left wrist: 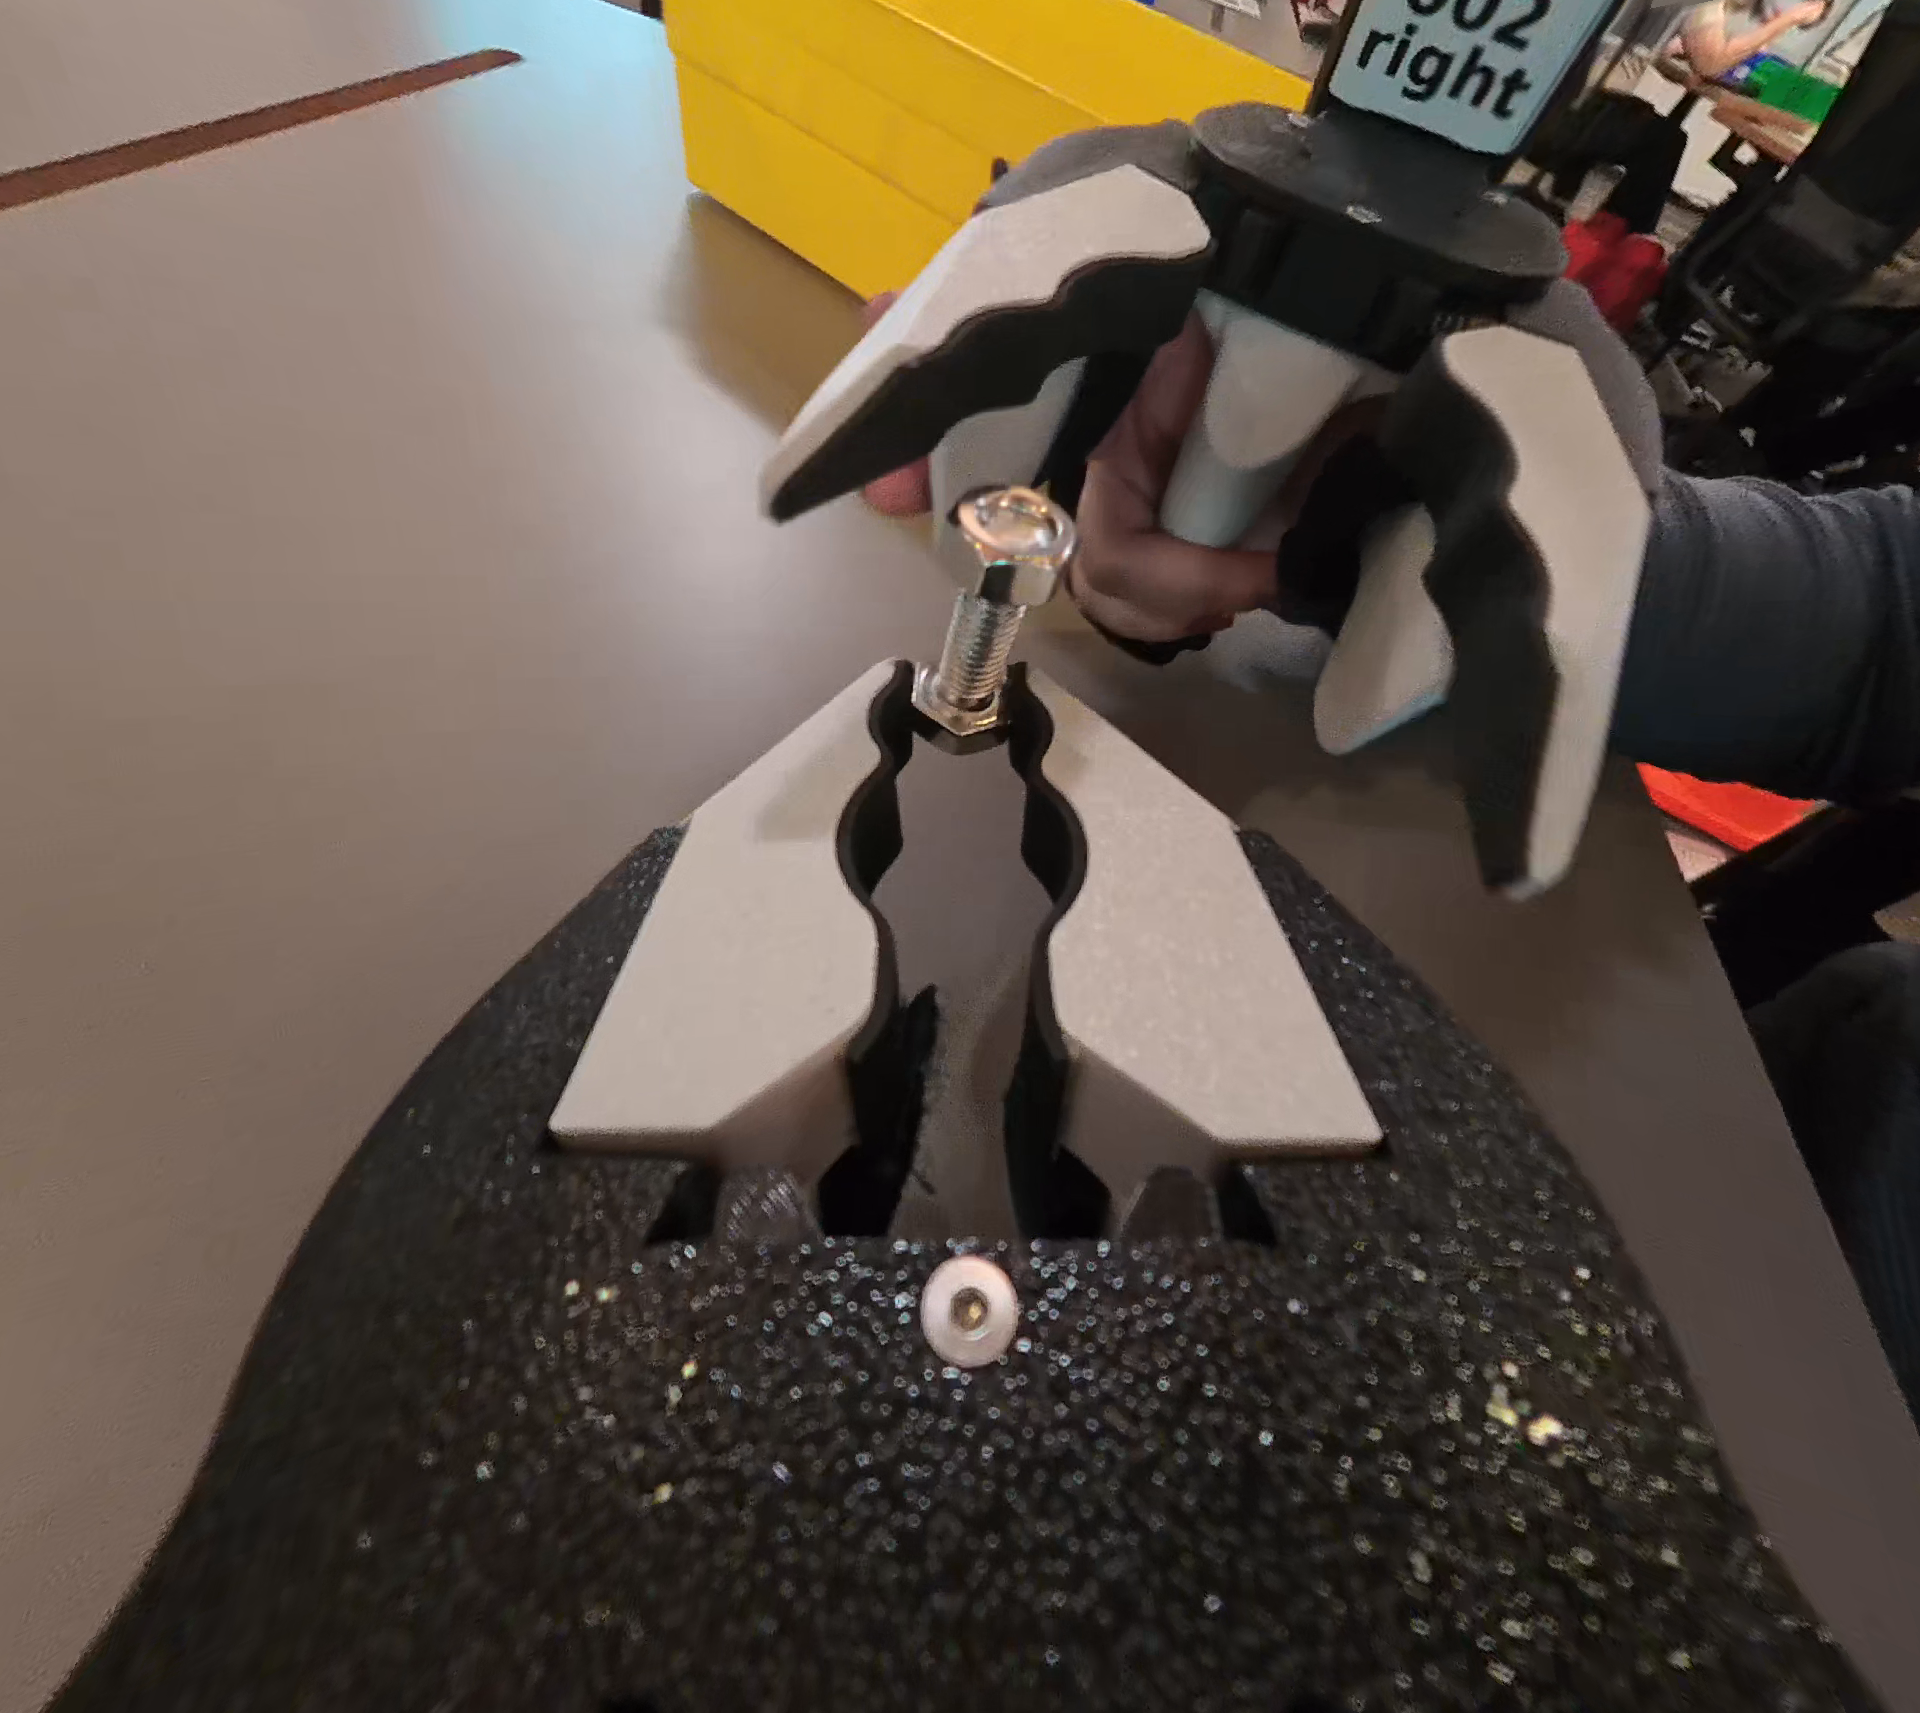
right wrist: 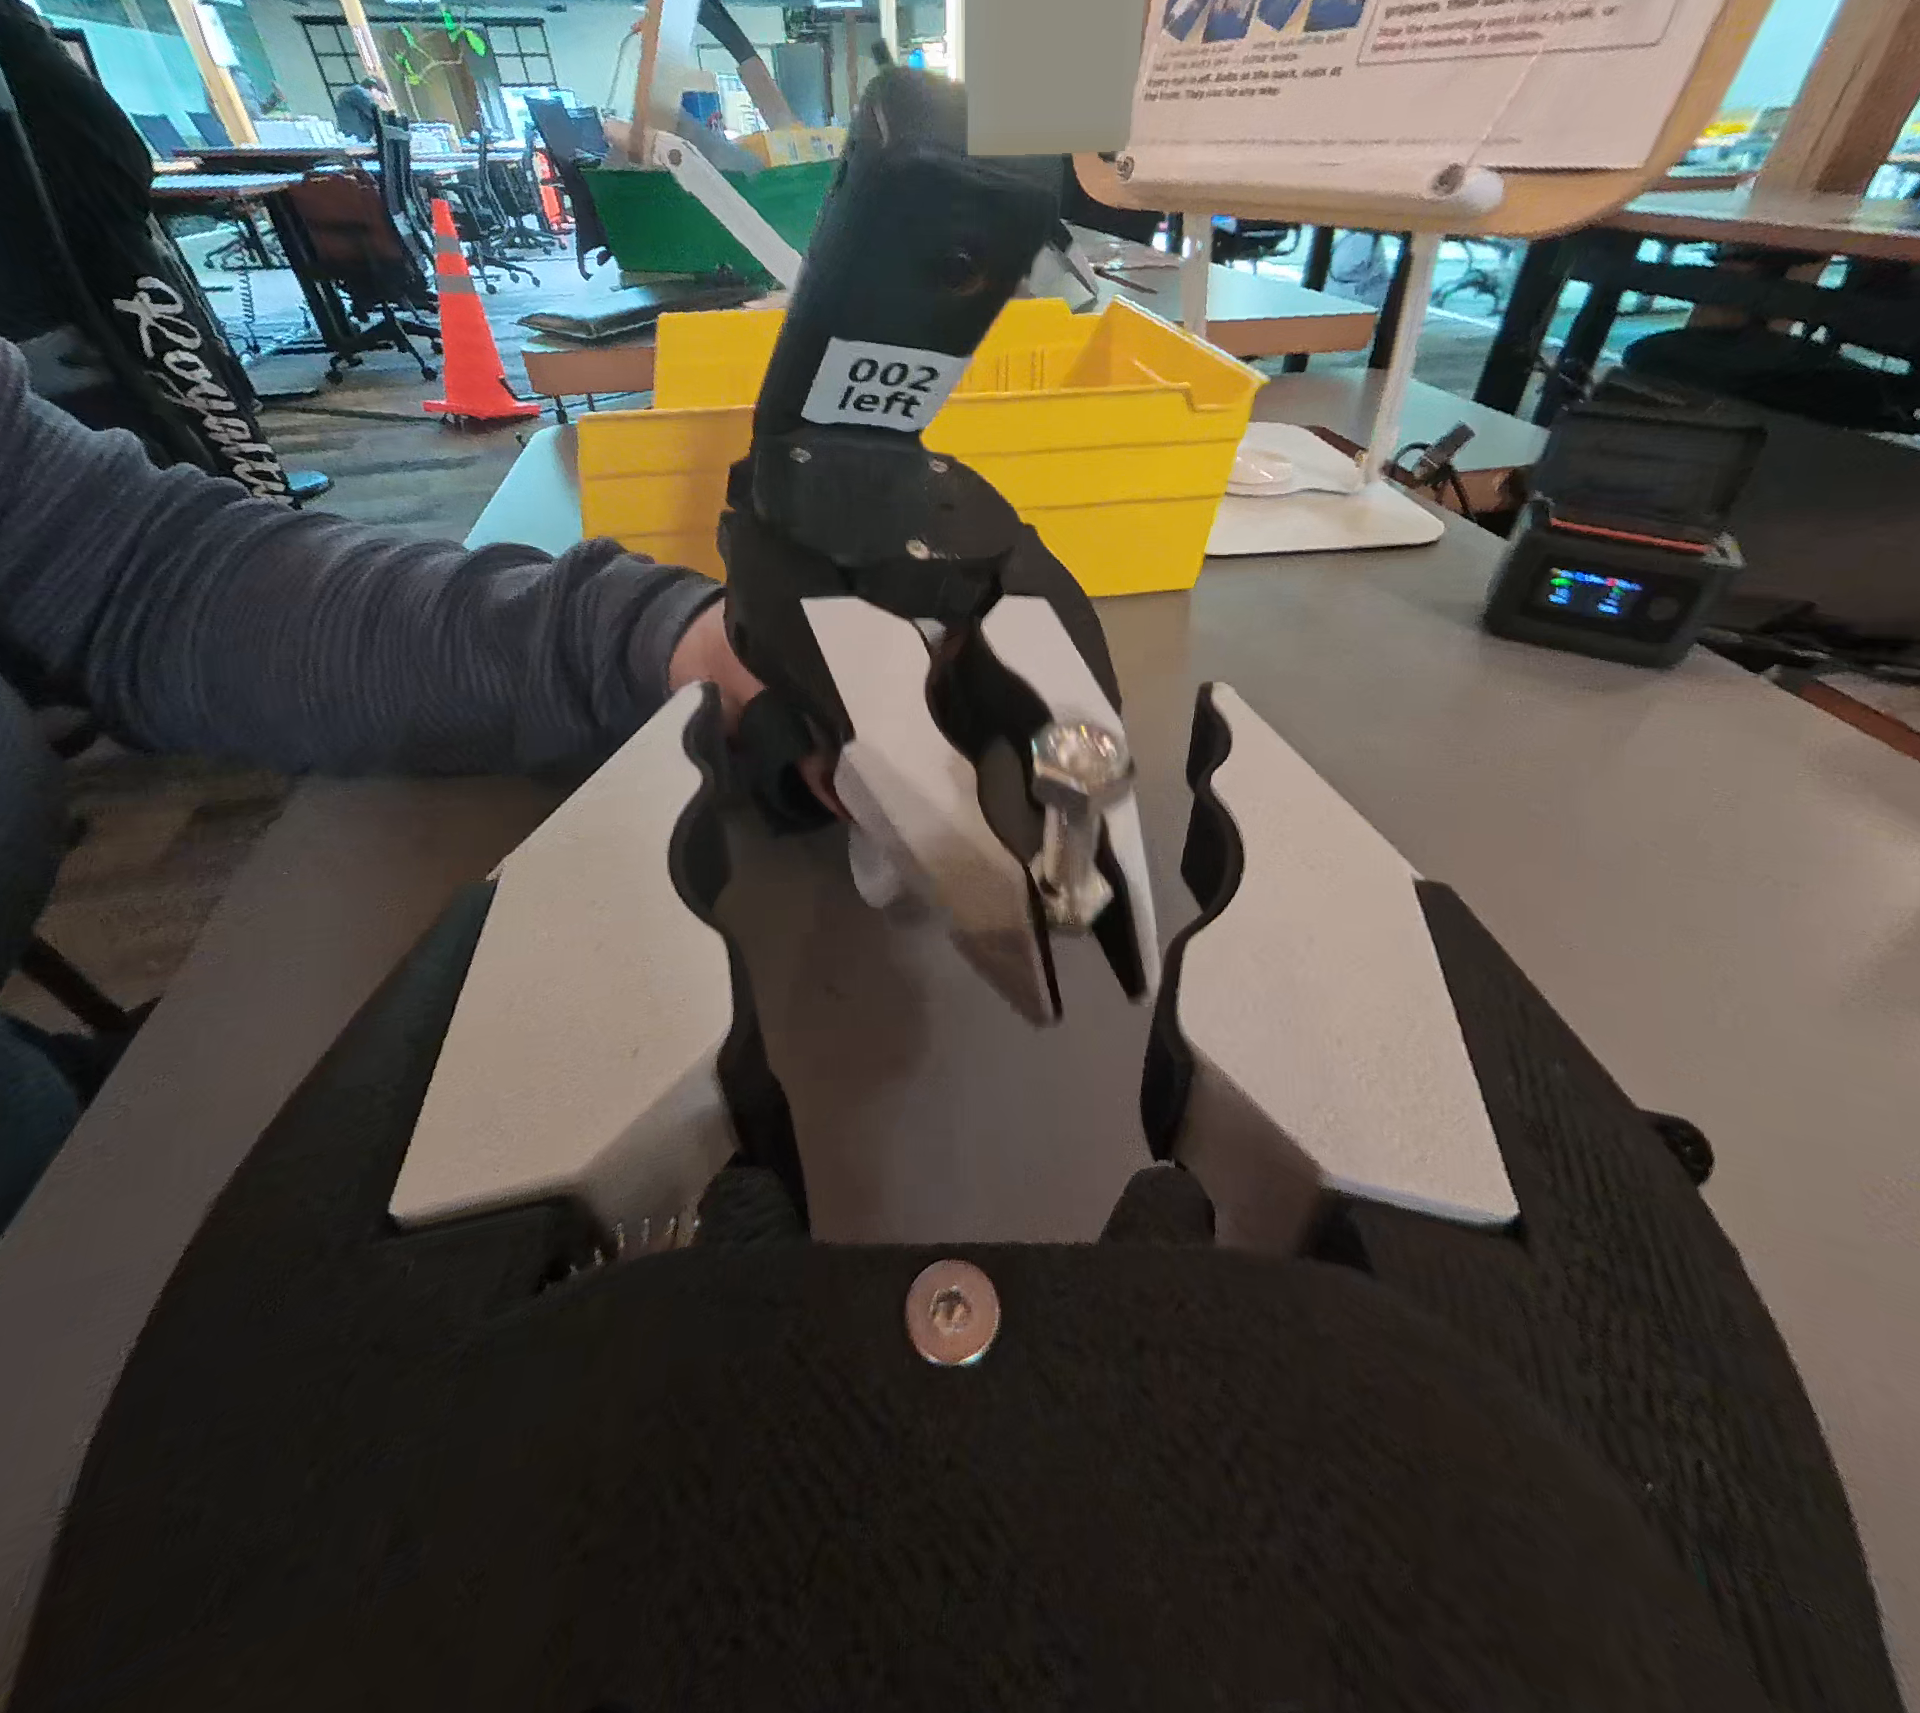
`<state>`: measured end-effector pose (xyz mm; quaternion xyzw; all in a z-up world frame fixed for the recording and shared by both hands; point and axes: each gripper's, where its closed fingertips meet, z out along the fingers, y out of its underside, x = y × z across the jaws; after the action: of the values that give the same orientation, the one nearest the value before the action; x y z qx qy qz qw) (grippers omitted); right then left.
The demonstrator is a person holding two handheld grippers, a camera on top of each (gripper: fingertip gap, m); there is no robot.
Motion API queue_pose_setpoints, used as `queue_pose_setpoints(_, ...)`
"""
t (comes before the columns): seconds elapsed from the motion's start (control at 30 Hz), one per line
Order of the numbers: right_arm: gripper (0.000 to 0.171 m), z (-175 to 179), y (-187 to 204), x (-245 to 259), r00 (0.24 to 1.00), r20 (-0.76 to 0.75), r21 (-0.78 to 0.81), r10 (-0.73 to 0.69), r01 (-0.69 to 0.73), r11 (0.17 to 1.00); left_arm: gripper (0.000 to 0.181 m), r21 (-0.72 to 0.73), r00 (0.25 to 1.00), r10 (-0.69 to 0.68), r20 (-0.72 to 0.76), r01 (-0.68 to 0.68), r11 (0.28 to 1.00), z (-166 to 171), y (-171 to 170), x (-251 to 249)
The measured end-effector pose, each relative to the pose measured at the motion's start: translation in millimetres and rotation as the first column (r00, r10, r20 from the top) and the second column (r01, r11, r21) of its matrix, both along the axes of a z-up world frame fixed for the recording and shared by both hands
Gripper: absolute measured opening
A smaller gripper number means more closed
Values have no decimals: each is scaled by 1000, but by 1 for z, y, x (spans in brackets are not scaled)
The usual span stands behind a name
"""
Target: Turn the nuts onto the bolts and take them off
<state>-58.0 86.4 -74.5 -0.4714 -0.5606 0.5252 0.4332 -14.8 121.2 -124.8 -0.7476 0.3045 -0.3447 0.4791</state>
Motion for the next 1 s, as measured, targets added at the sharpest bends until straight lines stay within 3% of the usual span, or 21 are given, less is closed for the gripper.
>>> queue_pose_setpoints(0.13, 87, -8, -9, 0, 998, 47, 12, 43, -44, 999, 16, -12, 1000, 14, 11, -14, 1000, -1, 2, -4)
queue_pose_setpoints(0.23, 71, -2, 1, 13, 998, 30, -33, 46, -45, 998, 16, -13, 996, 62, 69, -61, 998, 8, 6, -19)
queue_pose_setpoints(0.37, 86, 6, 4, 6, 1000, -31, -29, 6, -7, 1000, 16, 2, 999, -15, 48, 15, 1000, 10, -3, -3)
queue_pose_setpoints(0.53, 81, -5, -11, 7, 996, 27, -30, 88, -87, 996, 16, -11, 999, -11, 43, 12, 1000, 6, -3, -5)
queue_pose_setpoints(0.6, 69, 0, -7, 15, 996, 11, -42, 93, -92, 995, 16, -15, 997, 29, 77, -28, 999, 12, 1, -18)
queue_pose_setpoints(0.77, 89, 6, 0, 3, 999, -46, -28, 19, -20, 999, 16, -24, 997, -55, 57, 57, 998, 9, -9, 4)
queue_pose_setpoints(0.87, 83, -4, -16, 2, 995, 5, -38, 100, -100, 994, 16, -40, 997, -56, 60, 59, 997, 4, -8, 6)
queue_pose_setpoints(1.0, 80, -8, -2, 12, 997, 29, -43, 67, -66, 997, 16, -61, 995, -3, 101, 9, 998, 5, -1, -14)
